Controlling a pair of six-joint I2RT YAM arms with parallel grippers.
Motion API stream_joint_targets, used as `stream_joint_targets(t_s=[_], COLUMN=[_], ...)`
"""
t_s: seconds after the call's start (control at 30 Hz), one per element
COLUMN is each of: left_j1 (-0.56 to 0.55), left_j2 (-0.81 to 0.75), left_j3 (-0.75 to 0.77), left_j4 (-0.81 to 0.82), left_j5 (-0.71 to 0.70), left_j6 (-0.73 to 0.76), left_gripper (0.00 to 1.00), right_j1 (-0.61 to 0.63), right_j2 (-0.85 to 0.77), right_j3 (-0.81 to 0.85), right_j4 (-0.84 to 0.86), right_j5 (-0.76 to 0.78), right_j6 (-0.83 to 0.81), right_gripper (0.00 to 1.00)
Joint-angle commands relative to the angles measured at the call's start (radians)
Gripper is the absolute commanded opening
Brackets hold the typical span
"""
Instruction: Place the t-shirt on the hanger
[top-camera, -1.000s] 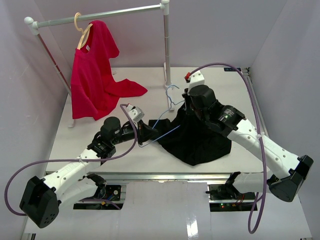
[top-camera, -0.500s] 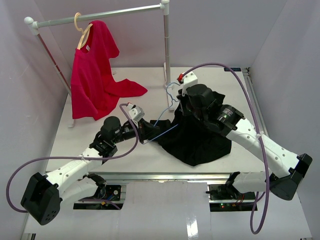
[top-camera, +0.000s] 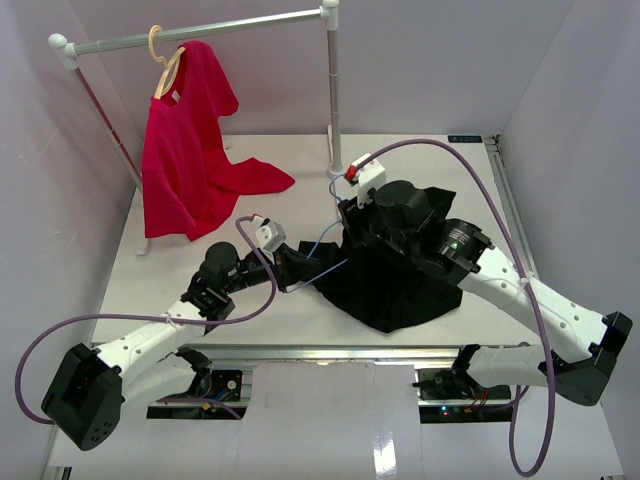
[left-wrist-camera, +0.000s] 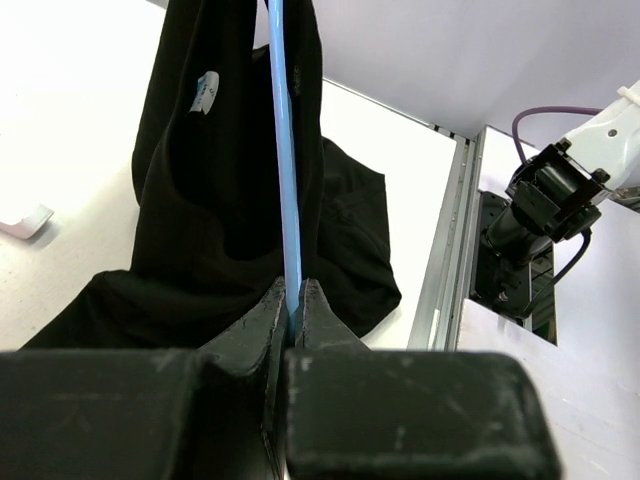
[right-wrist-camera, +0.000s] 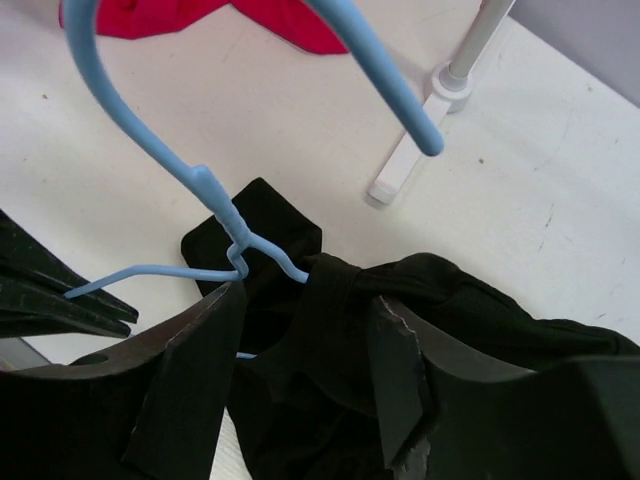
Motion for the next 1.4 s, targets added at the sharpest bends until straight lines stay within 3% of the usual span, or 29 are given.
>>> stream_joint_targets(t_s=[0.0, 0.07, 0.37, 0.47, 0.67, 0.93, 1.37], left_j1=[-0.01, -0.01, -0.01, -0.009, -0.009, -0.009, -0.01], left_j2=[-0.029, -0.038, -0.069, -0.104, -0.177, -0.201, -0.235], left_j3=[-0.011, -0.038, -0.08, -0.082, -0.105, -0.125, -0.145], left_j4=[0.067, 0.098, 0.117, 0.091, 0.091, 0.107, 0.142], left_j5=[0.074, 0.077, 0.092, 0.1, 0.123, 0.184, 0.232], left_j6=[0.005, -0.006, 0.002, 0.007, -0.011, -0.024, -0.028], left_gripper=[0.0, 0.0, 0.0, 0.0, 0.0, 0.0, 0.0], right_j1=[0.004, 0.004, 0.004, 0.004, 0.003, 0.003, 0.001], right_j2=[-0.069, -0.081, -0.202, -0.23, -0.182, -0.139, -0.099], right_j3=[0.035, 0.056, 0.092, 0.088, 0.158, 0.194, 0.079], right_j4=[0.012, -0.024, -0.1, -0.163, -0.378, -0.398, -0.332], right_j5=[-0.082, -0.124, -0.345, -0.342, -0.55, -0.501, -0.528], right_j6=[-0.103, -0.132, -0.361, -0.486, -0.601, -0.653, -0.674], right_gripper=[0.65, 0.7, 0.69, 0.66, 0.65, 0.65, 0.63])
